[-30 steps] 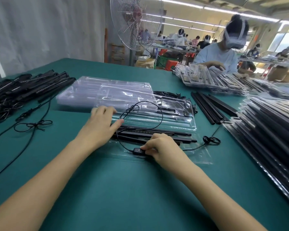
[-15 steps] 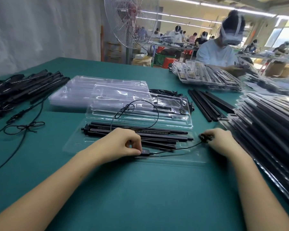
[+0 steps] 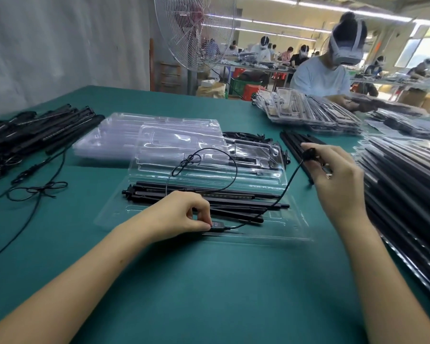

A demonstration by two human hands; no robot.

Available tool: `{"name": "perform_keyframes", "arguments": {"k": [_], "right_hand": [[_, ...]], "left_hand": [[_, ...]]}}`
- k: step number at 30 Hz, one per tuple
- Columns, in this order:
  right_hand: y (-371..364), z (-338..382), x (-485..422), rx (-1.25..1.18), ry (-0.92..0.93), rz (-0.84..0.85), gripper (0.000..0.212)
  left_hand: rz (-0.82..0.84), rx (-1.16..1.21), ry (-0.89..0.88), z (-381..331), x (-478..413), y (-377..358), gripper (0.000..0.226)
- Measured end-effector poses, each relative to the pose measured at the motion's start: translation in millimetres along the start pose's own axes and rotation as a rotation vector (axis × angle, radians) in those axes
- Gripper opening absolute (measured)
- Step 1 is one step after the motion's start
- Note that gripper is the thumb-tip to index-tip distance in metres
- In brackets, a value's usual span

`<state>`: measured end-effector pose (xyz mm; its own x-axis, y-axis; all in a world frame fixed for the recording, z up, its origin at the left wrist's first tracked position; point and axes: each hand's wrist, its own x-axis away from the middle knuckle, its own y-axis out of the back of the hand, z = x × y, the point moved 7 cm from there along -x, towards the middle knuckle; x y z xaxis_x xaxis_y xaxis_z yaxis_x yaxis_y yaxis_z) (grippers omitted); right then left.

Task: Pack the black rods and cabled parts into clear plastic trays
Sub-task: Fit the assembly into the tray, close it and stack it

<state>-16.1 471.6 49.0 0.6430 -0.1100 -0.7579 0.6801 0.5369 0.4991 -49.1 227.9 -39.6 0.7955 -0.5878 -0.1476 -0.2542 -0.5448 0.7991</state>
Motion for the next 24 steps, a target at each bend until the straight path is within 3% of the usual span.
{"name": "perform_keyframes", "arguments": {"k": [4, 9, 13, 16, 20, 24], "right_hand": [[14, 23, 0, 0.049, 0.106, -0.111, 0.026], [23, 13, -1, -0.376, -0.121, -0.102, 0.011], [27, 11, -2, -0.447, -0.176, -0.072, 0.009], [28, 5, -5, -0.321, -0.172, -0.035, 0.014], [24, -8, -5, 0.034, -0.162, -0.002, 0.005], [20, -21, -4, 0.17, -0.236, 0.045, 0.005]], "left_hand": [[0.005, 0.007, -0.005, 1, -1, 0, 0.025], [-0.001, 0.021, -0.01, 2, -1, -1, 0.025], [-0.001, 0.02, -0.021, 1, 0, -1, 0.027], [-0.004, 0.021, -0.016, 1, 0, -1, 0.027], [0.001, 0.021, -0.001, 2, 0, 0, 0.023], [0.036, 0.052, 0.033, 5, 2, 1, 0.017]]}}
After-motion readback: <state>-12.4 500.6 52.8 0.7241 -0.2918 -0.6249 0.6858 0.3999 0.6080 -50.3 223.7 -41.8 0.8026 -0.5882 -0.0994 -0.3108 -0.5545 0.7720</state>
